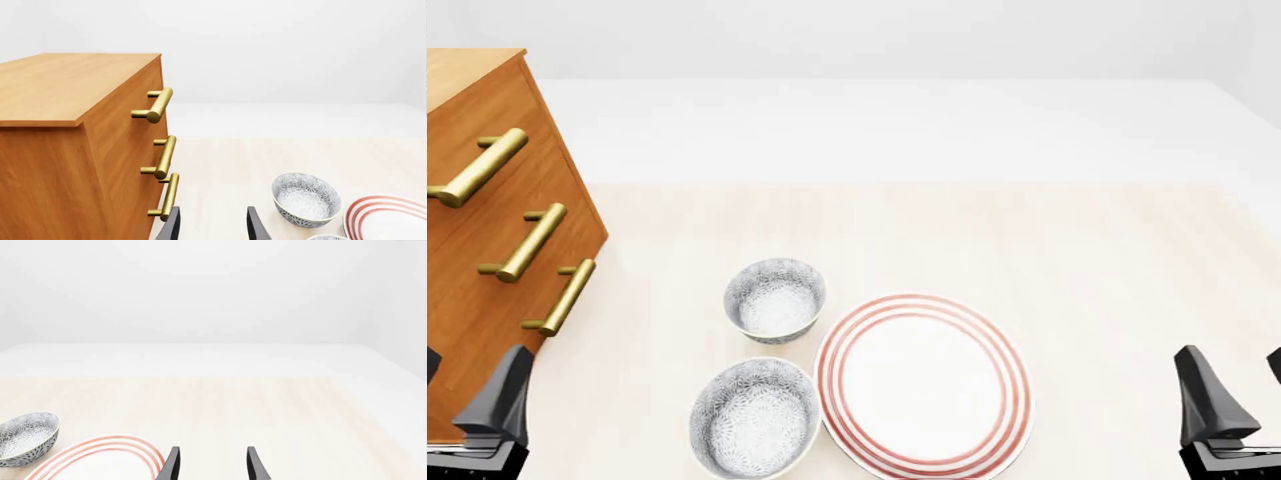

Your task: Stack the bowl in the middle on the bowl at the back.

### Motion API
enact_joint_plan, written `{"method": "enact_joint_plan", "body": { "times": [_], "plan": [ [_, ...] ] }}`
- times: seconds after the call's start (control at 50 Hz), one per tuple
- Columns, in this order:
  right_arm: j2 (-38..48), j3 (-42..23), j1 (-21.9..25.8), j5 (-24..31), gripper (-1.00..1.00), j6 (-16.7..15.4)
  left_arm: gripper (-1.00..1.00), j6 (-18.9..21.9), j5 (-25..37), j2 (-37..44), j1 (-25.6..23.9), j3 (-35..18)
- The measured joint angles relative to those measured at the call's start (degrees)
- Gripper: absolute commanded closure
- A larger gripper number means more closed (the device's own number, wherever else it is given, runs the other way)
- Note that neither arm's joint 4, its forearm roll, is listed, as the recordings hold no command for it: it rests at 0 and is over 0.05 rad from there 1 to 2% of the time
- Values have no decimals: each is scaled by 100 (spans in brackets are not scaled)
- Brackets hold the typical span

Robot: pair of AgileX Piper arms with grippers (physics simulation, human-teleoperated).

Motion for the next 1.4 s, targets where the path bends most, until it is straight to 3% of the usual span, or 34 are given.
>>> {"method": "enact_joint_plan", "body": {
  "times": [0.56,0.8,0.96,1.4],
  "plan": [
    [34,-27,-20,-13,-100,-36,-100,-27,14,60,-28,-71],
    [84,-45,-31,-50,-100,-22,-100,-33,336,79,-322,-466],
    [106,-55,-32,-62,-100,-2,-100,-283,856,127,-501,-1074],
    [137,-56,-27,-73,-100,94,-100,-1636,2498,1169,-1398,-2766]
  ]
}}
